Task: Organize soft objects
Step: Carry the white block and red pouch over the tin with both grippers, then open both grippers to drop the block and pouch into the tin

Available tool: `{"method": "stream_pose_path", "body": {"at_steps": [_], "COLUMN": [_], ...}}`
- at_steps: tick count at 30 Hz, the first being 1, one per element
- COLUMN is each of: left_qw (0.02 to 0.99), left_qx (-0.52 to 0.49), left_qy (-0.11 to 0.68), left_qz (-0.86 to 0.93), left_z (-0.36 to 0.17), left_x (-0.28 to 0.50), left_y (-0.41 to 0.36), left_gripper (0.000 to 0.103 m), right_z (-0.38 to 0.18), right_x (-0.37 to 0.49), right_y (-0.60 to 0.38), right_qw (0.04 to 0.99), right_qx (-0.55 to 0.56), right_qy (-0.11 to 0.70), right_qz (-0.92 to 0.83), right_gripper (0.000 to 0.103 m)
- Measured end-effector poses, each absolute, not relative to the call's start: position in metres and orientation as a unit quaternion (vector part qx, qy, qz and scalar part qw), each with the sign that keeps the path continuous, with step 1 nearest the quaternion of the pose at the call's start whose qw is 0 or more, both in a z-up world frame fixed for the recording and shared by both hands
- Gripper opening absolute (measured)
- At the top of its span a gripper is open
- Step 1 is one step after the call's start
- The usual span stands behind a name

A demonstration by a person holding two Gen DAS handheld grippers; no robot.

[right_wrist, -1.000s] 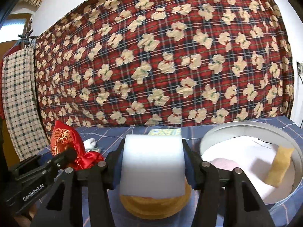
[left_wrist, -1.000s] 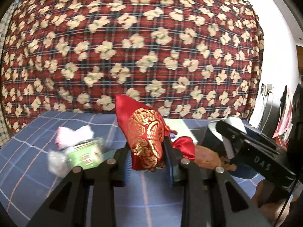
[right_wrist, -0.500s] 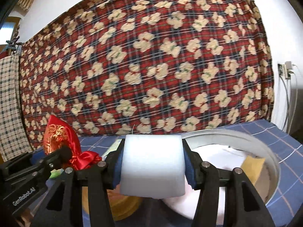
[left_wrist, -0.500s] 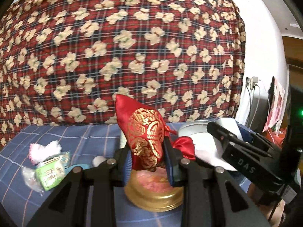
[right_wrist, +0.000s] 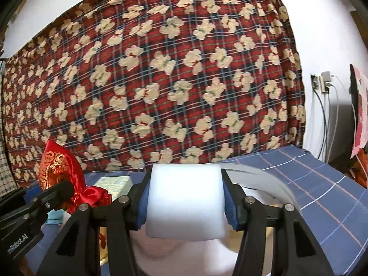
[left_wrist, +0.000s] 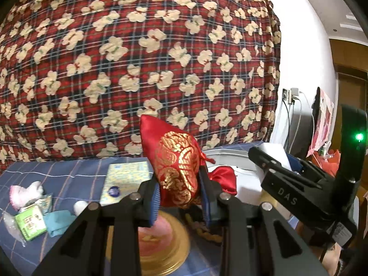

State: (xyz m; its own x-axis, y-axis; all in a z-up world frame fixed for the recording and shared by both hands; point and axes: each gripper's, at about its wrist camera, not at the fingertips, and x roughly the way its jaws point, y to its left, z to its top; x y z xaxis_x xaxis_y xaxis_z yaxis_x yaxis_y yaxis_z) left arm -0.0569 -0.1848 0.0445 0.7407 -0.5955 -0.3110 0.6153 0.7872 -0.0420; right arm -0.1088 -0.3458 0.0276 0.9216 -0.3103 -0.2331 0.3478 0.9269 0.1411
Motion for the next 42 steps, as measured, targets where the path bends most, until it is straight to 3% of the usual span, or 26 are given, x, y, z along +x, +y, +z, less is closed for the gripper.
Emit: {"method": "stream_pose_path", "body": {"at_steps": [22,42], "left_qw": [0.909,0.905], "left_qx": [0.054,0.078], "left_qy": [0.184,0.223], "left_qz": [-0.369,-0.354], "left_z": [0.028,0.005], "left_x": [-0.055,-0.039], "left_y": [-0.275,-0.294], "left_gripper": [0.029,0.031], "right_z": [0.018,0.001], "right_x": [-0.113,-0.094], "right_y": [-0.424,-0.435], "right_qw": [0.951,0.943], "right_qx": [0.092,0.101], "right_qy": [0.139,0.197], "right_qz": [-0.261,-0.248], "right_gripper": [0.056,0.057]}}
